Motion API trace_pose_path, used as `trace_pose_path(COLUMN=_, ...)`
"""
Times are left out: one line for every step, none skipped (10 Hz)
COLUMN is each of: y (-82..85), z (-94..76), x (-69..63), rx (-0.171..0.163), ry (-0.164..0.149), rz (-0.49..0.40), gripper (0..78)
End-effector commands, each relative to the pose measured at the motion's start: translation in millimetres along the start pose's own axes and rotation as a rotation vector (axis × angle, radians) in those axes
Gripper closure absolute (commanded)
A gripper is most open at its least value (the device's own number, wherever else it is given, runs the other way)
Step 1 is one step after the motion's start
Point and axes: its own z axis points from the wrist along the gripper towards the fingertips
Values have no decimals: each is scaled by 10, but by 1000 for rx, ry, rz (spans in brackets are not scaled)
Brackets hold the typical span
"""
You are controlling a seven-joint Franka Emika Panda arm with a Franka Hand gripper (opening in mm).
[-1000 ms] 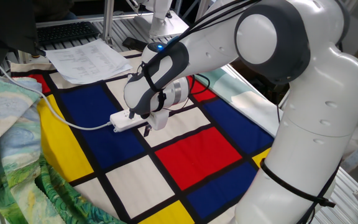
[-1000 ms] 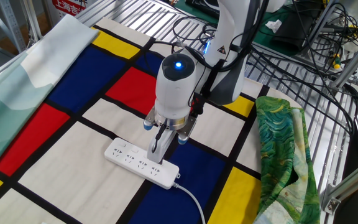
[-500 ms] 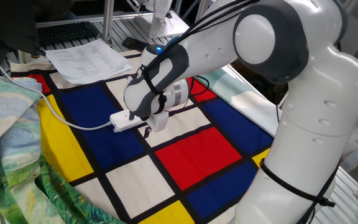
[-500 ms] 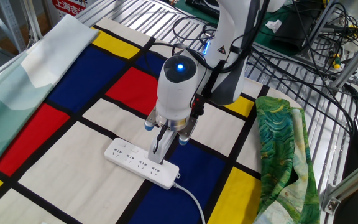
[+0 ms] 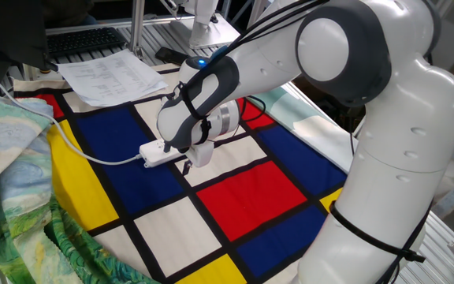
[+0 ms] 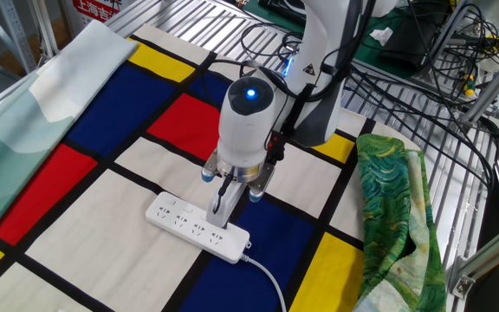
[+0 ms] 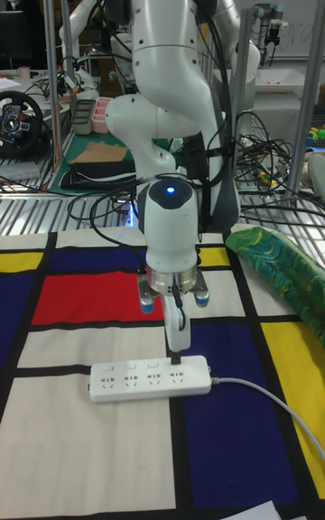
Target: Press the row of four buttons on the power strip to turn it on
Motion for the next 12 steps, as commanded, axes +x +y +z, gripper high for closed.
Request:
trace_pose_path(y=-17, z=65, x=18, rx=0, ry=-5, rz=1, gripper=2)
trace_pose_path(y=-48, z=79, x=9, rx=-1, ry=-5, rz=-2, gripper=2)
trace_pose_path(y=-58, z=87, x=7, rx=-2, ry=-3, rz=-2, gripper=2)
trace_pose_path(y=-84, z=119, x=7, rx=-1, ry=-6, rz=0, gripper=2)
trace_pose_path(y=-99, z=136, x=6, rx=-1, ry=-10, rz=1, gripper=2)
trace_pose_path(y=-103, z=132, x=9, rx=2, ry=-14, rz=6, gripper=2)
trace_pose_path(y=-106, z=121, x=15, rx=9, ry=-18, rz=7, gripper=2)
trace_pose_path(y=-105, z=111, x=21, rx=11, ry=-18, rz=7, gripper=2)
trace_pose_path(y=-95, z=78, x=34, rx=13, ry=-14, rz=8, gripper=2)
trace_pose_path(y=-85, z=43, x=48, rx=17, ry=-14, rz=9, gripper=2)
trace_pose_path(y=-72, z=13, x=61, rx=21, ry=-14, rz=12, gripper=2)
trace_pose_path(y=-72, z=11, x=62, rx=21, ry=-14, rz=12, gripper=2)
